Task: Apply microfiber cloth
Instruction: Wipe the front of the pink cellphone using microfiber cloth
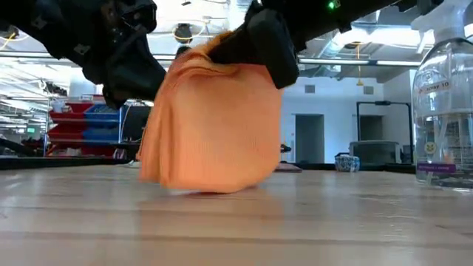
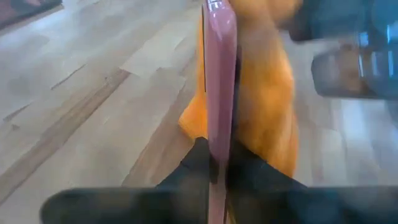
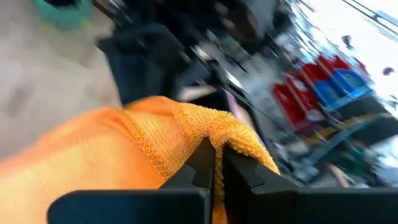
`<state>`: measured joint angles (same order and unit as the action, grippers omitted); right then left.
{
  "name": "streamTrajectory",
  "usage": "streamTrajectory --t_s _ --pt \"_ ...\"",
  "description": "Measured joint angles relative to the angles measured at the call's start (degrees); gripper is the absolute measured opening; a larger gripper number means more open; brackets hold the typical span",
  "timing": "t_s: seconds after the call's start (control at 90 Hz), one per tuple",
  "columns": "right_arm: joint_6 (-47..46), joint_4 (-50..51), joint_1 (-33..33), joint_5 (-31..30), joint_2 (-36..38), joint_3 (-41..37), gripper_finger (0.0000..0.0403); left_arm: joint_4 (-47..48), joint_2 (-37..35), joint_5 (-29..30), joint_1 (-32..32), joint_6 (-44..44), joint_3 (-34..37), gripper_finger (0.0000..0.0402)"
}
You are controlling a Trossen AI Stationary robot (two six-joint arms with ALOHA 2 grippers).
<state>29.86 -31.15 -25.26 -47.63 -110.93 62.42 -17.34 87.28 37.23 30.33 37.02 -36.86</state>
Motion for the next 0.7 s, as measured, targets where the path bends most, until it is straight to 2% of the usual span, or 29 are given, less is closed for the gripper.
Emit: streamTrajectory --t_s 0.167,0.422,0.7 --pt "-1.8 -2.3 2.9 9.9 0.0 0.0 0.0 -1.8 0.0 0.6 0.0 -2.0 0.0 0.0007" --pt "-1.4 -4.9 4.8 11.0 0.0 0.0 0.0 -2.7 0.0 1.7 -0.1 -2.4 0.0 0.0007" --pt "-9.9 8.3 4.5 11.1 0.2 0.3 0.0 -2.1 0.0 2.2 0.5 -2.8 0.1 0.0007"
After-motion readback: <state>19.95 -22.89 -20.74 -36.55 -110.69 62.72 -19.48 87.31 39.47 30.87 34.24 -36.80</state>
